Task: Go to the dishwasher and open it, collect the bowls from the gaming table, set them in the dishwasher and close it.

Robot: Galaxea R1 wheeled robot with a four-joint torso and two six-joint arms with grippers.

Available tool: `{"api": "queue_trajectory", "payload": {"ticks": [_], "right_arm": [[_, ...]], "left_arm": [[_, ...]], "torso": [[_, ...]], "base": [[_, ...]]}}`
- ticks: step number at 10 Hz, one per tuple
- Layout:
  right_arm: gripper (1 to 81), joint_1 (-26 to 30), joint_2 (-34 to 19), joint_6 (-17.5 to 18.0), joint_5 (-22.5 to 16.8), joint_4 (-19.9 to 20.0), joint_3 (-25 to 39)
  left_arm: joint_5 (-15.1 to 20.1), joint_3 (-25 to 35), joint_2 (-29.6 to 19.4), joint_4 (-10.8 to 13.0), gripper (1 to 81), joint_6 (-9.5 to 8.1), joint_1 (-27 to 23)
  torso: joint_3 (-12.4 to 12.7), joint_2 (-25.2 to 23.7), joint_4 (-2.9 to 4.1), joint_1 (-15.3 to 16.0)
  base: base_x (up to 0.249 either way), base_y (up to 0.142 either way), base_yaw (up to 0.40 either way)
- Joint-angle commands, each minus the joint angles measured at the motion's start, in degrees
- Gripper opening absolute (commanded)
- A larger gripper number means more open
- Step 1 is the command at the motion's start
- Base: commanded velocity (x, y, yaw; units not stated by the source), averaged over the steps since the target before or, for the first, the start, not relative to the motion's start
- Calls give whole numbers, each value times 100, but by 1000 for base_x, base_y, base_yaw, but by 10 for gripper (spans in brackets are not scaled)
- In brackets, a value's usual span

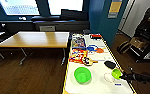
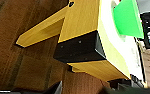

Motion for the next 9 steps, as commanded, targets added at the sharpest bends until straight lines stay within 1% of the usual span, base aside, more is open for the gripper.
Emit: {"api": "queue_trajectory", "payload": {"ticks": [1,3,5,6,7,8,9], "right_arm": [[10,993,-603,32,-265,147,554],[10,1073,-1165,41,-282,147,1195],[10,907,-1577,23,-300,147,1590],[10,774,-1719,15,-300,147,1750],[10,581,-1833,-20,-300,147,1881],[10,397,-1886,-47,-309,147,1996],[10,195,-1957,-47,-309,129,2180]], "left_arm": [[137,686,-514,106,811,3,-547],[137,1081,-751,106,811,3,-679],[180,1309,-970,88,811,3,-907],[225,1328,-1024,18,811,3,-1022],[477,1275,-1068,-104,811,-67,-1171],[831,1143,-1068,-263,811,-94,-1416],[1095,1029,-1085,-430,811,-103,-1592]], "torso": [[0,0,0,0],[0,0,0,0],[0,0,0,0],[0,0,0,0],[0,0,0,0],[0,0,0,0],[0,0,0,0]], "base": [[0,0,0],[0,0,0],[0,0,0],[0,0,0],[0,0,0],[0,0,0],[0,0,0]]}}
